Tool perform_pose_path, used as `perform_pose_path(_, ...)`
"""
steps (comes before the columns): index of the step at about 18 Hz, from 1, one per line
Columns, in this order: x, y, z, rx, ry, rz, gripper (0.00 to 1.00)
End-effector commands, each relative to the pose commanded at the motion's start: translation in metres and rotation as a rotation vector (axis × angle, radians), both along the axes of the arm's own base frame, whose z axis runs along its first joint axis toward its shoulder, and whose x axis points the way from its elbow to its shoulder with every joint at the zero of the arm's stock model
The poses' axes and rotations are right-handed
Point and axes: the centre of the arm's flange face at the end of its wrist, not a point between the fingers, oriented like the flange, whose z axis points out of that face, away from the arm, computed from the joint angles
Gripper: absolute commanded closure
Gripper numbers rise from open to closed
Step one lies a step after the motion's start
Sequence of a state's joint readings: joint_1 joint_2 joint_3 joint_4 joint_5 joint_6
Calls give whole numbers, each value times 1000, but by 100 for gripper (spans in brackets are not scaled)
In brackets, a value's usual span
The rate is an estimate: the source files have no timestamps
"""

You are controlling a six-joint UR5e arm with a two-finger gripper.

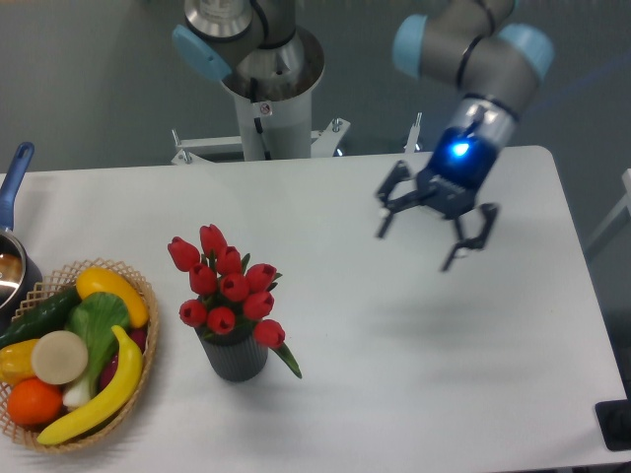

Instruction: Insert the flowers into the vase

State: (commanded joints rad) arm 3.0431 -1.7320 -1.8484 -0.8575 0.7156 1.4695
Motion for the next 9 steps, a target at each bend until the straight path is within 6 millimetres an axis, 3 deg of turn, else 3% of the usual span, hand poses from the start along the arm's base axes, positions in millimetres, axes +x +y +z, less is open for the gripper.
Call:
perform_pose_path(5,-19,-53,22,-114,58,123,0)
perform_pose_path(9,-21,-73,66,-280,99,188,0)
